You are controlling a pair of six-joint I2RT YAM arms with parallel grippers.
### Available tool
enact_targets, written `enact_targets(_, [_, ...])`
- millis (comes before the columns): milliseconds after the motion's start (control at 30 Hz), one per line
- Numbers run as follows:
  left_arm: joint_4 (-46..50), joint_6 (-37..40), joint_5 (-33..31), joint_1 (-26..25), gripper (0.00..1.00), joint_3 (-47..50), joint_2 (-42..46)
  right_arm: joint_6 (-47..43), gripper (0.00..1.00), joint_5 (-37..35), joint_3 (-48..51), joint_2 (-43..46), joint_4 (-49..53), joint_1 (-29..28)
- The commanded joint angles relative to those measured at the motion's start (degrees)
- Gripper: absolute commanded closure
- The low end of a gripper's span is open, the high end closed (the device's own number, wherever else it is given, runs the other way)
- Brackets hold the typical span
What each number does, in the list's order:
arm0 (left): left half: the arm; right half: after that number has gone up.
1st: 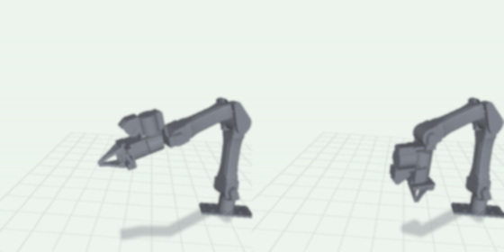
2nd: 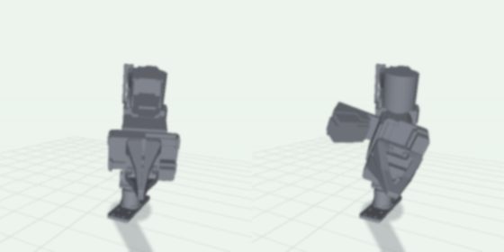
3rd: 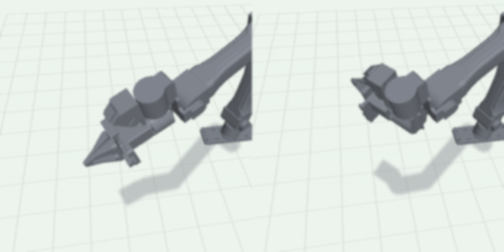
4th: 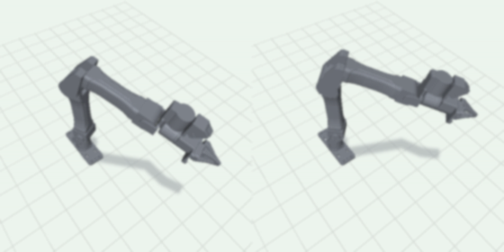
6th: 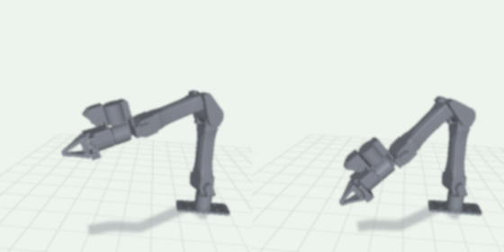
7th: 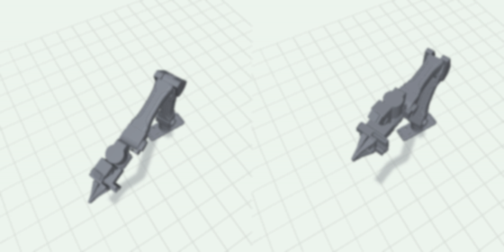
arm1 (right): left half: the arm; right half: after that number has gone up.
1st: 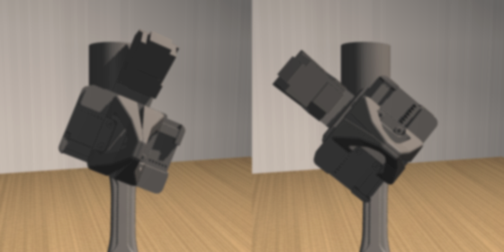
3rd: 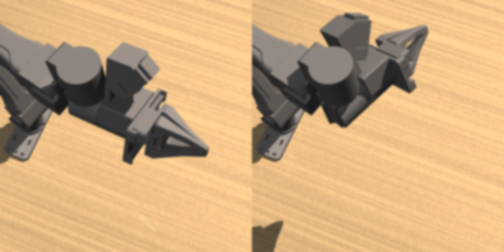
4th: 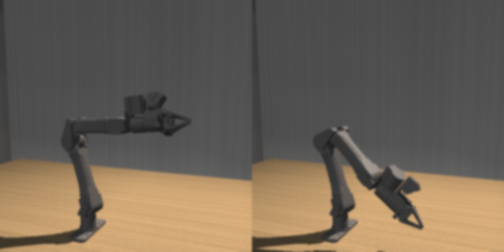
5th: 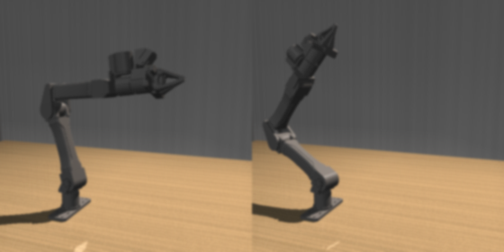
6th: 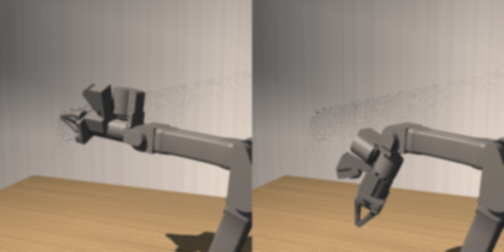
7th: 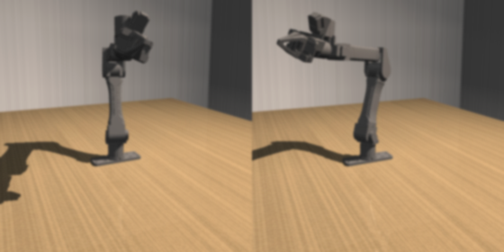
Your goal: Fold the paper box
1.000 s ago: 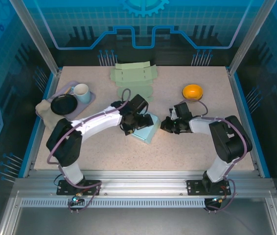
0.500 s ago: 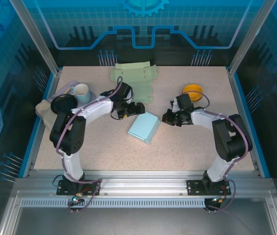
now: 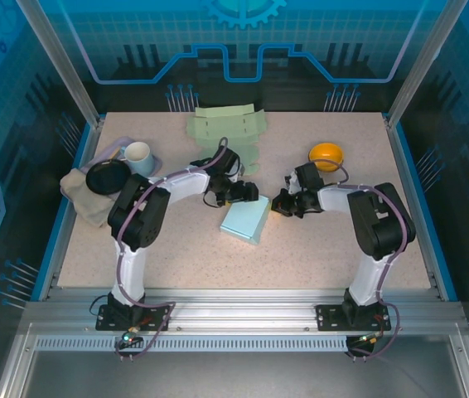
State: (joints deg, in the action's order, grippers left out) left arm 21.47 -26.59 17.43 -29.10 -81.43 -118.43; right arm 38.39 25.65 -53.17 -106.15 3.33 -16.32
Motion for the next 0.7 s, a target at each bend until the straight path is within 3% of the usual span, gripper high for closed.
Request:
enact_targets(0, [-1.62,1.73,6.50,-4.29,0.20,-2.41,-3.03,-3.21,1.00,7.60,-2.77,-2.62,-5.45,-0.12])
enact_targets(233, [-7.47,-1.00,16.71,-10.50,0.27,-3.51,-5.75,-2.46,1.00,18.21,-2.97,-3.82,-17.02,-0.47])
enact_targets(433, [-13.21,-5.82,23.39,-14.61,0.27,-5.06,-7.00,-3.10,1.00,20.69,-3.58,-2.84,-20.12,-1.70])
enact_targets(567, [-14.80,-8.00,22.87,-14.46,0.27,-4.83,-5.64,-1.92,1.00,20.85,-3.48,-3.63,-21.07,-1.70])
enact_targets(667, [-6.50,-5.67,16.48,-13.29,0.25,-7.43,-4.82,-2.73,1.00,17.75,-3.52,-2.99,-16.74,-1.31])
